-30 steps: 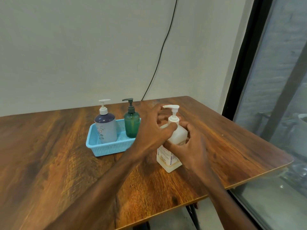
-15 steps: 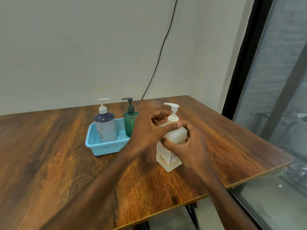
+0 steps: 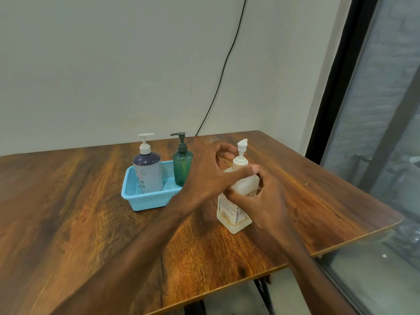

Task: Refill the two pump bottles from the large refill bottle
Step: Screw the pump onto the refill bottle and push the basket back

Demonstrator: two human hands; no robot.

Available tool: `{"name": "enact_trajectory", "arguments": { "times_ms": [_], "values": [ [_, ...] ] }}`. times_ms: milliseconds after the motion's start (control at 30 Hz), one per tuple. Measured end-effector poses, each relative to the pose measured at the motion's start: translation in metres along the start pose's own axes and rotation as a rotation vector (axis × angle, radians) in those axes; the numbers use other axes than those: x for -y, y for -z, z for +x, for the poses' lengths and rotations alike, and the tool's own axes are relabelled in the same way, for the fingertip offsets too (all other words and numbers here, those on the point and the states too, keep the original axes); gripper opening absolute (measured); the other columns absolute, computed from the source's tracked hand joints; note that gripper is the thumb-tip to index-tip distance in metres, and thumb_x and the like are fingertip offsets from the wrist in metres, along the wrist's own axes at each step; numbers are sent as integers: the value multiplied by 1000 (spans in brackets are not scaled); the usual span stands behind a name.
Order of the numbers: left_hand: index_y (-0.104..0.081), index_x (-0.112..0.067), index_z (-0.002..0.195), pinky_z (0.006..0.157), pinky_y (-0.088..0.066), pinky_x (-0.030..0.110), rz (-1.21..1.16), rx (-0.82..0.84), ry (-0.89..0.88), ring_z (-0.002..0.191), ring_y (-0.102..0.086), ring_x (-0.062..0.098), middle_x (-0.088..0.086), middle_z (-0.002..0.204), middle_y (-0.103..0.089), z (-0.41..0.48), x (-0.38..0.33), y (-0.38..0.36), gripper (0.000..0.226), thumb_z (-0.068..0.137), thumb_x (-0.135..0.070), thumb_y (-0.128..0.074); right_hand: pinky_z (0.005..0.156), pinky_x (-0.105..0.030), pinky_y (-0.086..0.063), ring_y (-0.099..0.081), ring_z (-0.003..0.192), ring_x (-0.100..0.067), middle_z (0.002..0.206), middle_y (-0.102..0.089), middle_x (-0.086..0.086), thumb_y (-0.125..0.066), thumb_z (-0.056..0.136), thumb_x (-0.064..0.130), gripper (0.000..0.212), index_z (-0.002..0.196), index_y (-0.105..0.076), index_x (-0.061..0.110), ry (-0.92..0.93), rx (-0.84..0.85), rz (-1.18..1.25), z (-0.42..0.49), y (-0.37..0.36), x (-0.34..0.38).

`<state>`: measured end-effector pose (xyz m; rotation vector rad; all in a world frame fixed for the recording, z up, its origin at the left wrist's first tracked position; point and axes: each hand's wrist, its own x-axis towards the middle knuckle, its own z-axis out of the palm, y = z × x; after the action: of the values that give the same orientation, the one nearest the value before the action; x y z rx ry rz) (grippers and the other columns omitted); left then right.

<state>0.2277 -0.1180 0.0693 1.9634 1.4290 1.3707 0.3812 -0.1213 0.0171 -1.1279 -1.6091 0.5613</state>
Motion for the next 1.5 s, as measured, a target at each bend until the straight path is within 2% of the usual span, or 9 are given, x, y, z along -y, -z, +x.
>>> {"name": "enact_trajectory", "arguments": {
  "times_ms": [133,300,433,533,667,967,1133,1333,1500],
  "values": [
    [-66,-22,119,66,-54,11,-129,-43,15,82,-71,-3,-11,95,-76,3,3,0,61,69,-45,-92,68,-30,-62,-69,89,1,107,-68,17,-88,66,42,63,120,-57,35,-3,-2,3,0,-1,0],
    [-54,-27,134,75,-54,11,-89,152,-8,96,-68,-8,-16,109,-72,9,7,11,55,86,-24,-82,72,-35,-62,-69,92,-4,110,-68,15,-85,61,57,73,125,-56,35,-3,-12,-4,2,-2,-4],
    [-48,-33,134,84,-50,16,-44,295,7,111,-57,-5,-27,120,-58,8,0,9,48,93,-35,-73,74,-38,-62,-69,95,-7,114,-68,13,-83,60,59,74,124,-56,34,-14,3,-12,1,-4,-6],
    [-56,-29,126,66,-42,7,28,101,-8,91,-56,-11,-26,105,-57,5,-4,-1,59,79,-54,-81,73,-32,-62,-68,95,-2,113,-68,14,-86,65,52,67,122,-56,34,-8,-4,-31,0,-3,-2],
    [-70,-26,109,63,-51,9,-76,-24,-37,72,-64,-8,-18,82,-71,6,2,0,49,70,-47,-91,71,-33,-62,-68,92,-2,109,-67,16,-85,62,53,67,120,-55,37,-7,2,-9,-1,-1,0],
    [-79,-20,104,62,-45,13,12,146,-176,66,-59,-4,-15,79,-70,19,6,7,26,84,-34,-84,71,-30,-61,-68,93,-7,113,-67,11,-89,65,47,69,124,-54,33,-2,-13,-41,0,-1,0],
    [-82,-24,100,63,-49,36,35,249,-212,69,-62,16,-11,82,-76,32,8,15,24,83,-40,-83,69,-24,-59,-68,92,-5,113,-68,10,-88,65,47,72,127,-55,29,-11,-10,-79,1,0,2],
    [-77,-50,86,63,-46,48,-13,436,-285,71,-56,34,10,88,-76,47,6,23,9,83,-43,-81,72,-34,-62,-68,93,-6,117,-67,13,-86,60,56,77,127,-54,33,-33,9,-90,3,1,0],
    [-76,-54,82,64,-42,37,-56,506,-287,67,-52,18,-1,73,-69,51,8,26,29,88,-27,-81,73,-35,-62,-67,93,-4,114,-62,20,-89,62,48,76,127,-54,34,-40,11,-69,4,2,-1]
  ]
}}
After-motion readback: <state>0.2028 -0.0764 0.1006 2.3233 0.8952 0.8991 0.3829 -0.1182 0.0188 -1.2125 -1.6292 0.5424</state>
